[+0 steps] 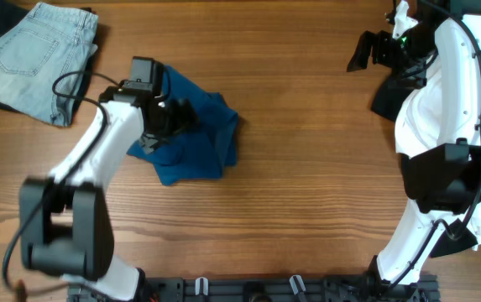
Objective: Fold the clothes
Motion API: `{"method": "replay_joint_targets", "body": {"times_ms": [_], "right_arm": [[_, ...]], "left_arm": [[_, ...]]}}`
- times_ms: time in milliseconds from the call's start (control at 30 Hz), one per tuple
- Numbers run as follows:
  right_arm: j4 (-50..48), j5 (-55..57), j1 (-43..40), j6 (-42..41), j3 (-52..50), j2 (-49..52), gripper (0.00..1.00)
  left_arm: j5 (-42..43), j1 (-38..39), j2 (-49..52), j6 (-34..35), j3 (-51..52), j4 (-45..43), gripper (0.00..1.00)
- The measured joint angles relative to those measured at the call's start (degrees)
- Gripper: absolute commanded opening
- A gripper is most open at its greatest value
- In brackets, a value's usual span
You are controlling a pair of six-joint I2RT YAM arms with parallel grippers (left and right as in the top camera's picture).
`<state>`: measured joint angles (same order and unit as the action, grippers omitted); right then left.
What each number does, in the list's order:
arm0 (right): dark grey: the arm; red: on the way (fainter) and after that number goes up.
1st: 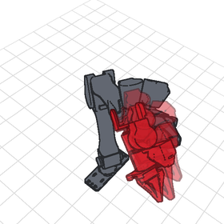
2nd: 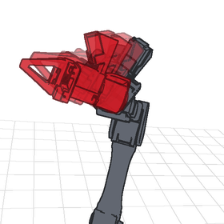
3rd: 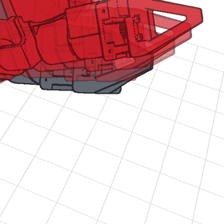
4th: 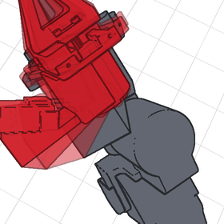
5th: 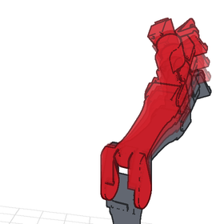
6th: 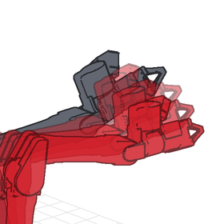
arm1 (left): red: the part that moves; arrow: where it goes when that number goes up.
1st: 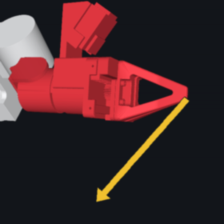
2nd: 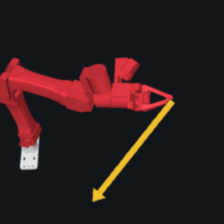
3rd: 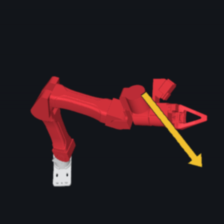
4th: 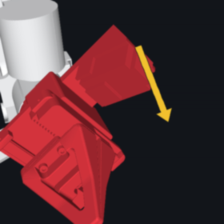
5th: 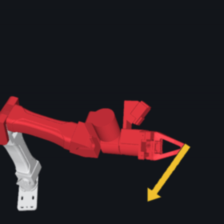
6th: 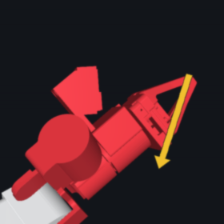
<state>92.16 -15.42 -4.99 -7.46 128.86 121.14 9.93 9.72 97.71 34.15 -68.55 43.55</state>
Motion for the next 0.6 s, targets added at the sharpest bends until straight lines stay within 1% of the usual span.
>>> {"method": "replay_joint_targets", "body": {"times_ms": [167,267,333,367,433,600], "right_arm": [[0.0,-0.6,0.0,0.0,0.0,0.0,1.00],[0.0,-1.4,0.0,0.0,0.0,0.0,1.00],[0.0,-2.0,0.0,0.0,0.0,0.0,1.00],[0.0,-2.2,0.0,0.0,0.0,0.0,1.00],[0.0,-2.4,0.0,0.0,0.0,0.0,1.00],[0.0,-2.6,0.0,0.0,0.0,0.0,1.00]], "left_arm": [[0.2,2.6,-10.2,1.0,0.0,1.0,0.98],[0.2,5.4,-13.8,1.3,0.0,4.1,0.93],[0.0,8.3,-13.9,1.6,0.0,5.4,0.91],[-0.2,10.1,-13.4,1.6,0.0,5.7,0.92],[-1.3,13.5,-11.8,1.5,0.0,5.6,0.97],[-7.4,21.8,-5.2,0.2,0.0,5.6,0.99]]}}
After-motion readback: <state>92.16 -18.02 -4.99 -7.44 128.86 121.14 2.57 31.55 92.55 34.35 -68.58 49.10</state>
